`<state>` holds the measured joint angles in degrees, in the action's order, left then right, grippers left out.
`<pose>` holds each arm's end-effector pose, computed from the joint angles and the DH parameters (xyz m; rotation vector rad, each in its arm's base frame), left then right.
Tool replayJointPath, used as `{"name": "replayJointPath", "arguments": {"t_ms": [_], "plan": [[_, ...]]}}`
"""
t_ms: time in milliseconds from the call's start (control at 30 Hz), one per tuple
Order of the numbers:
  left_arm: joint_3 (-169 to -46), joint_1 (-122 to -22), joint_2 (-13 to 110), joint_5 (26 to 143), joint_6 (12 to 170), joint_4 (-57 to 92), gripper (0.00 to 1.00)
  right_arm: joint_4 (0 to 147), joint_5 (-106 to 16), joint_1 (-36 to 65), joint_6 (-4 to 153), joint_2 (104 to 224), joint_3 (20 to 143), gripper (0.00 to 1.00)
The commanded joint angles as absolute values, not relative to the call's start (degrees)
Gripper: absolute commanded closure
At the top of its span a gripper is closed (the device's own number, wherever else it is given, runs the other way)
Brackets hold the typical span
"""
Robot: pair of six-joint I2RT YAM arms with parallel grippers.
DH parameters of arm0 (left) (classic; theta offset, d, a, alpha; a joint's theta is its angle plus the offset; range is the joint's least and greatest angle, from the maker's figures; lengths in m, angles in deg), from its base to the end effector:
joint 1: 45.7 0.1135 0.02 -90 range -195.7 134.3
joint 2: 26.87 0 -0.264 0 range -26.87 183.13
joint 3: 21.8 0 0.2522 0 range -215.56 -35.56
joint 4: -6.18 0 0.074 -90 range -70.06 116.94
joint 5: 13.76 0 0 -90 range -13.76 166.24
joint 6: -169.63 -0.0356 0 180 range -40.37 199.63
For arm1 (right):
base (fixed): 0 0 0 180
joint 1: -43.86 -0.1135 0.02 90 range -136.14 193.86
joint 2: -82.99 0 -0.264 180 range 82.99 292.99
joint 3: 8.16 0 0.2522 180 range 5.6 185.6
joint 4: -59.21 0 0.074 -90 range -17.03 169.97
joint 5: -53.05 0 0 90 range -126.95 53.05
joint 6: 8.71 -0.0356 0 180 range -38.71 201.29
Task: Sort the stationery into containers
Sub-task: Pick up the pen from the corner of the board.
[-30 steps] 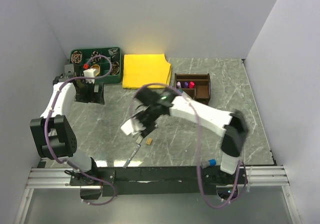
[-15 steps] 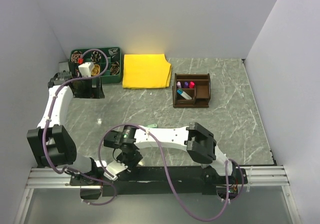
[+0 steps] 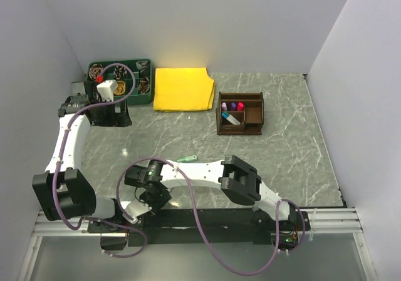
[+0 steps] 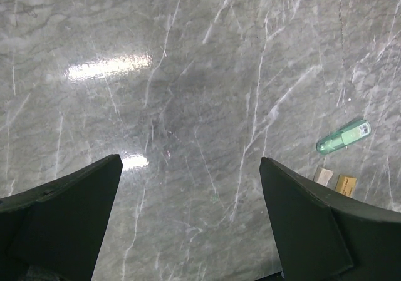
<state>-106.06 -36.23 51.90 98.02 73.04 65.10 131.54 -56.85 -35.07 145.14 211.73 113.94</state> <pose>0.2817 0.0336 0.3106 0.0937 2.4417 -0.3520 0.0757 0.4501 0.1848 -2.8094 0.8933 0.5500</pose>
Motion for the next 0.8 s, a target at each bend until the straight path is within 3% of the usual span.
{"name": "replayJointPath", "arguments": {"t_ms": [0, 400, 533, 667, 767], "plan": [[-107.72, -35.60, 52.41, 98.74, 72.95, 64.94, 0.01, 129.31, -55.50, -35.59, 143.78, 212.89, 115.56, 0.60], [-108.69, -35.25, 52.85, 99.01, 72.68, 65.11, 0.01, 126.68, -53.65, -35.42, 144.66, 212.45, 111.43, 0.64], [-108.86, -35.07, 53.11, 98.74, 72.68, 65.02, 0.01, 126.67, -53.47, -35.41, 145.19, 212.01, 109.06, 0.72], [-109.74, -35.16, 53.90, 99.09, 73.30, 65.02, 0.01, 127.11, -53.74, -35.07, 144.40, 210.79, 107.47, 0.95], [-110.70, -35.07, 54.61, 99.62, 73.91, 65.02, 0.01, 126.76, -52.42, -34.10, 143.17, 208.15, 106.59, 1.00]]}}
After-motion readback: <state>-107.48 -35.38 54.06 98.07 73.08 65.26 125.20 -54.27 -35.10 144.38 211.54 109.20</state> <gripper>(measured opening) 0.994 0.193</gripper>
